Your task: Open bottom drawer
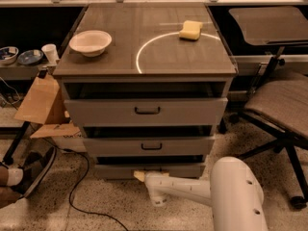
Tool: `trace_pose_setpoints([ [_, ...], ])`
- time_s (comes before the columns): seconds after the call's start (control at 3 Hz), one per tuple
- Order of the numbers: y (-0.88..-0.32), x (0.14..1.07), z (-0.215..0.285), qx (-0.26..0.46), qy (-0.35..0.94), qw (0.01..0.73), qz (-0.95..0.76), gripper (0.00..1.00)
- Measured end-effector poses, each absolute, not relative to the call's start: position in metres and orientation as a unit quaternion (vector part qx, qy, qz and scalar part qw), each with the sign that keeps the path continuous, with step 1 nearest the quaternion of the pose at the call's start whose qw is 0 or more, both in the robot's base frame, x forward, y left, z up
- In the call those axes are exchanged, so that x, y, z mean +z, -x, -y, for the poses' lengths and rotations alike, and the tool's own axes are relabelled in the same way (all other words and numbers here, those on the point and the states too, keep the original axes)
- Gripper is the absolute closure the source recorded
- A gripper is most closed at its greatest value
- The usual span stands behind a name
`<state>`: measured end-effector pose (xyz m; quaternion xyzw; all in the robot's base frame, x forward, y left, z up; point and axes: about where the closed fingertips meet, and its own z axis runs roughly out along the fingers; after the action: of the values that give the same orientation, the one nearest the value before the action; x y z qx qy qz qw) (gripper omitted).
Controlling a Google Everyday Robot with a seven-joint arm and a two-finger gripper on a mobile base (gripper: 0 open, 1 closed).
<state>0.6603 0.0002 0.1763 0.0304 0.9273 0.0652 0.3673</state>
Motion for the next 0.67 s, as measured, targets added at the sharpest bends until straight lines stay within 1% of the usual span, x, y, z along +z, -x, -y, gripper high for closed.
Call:
trace_pose_setpoints([
  [0.67, -0.6766, 0.1647, 0.0039, 0.057, -0.017, 0.359, -0.932, 0.0],
])
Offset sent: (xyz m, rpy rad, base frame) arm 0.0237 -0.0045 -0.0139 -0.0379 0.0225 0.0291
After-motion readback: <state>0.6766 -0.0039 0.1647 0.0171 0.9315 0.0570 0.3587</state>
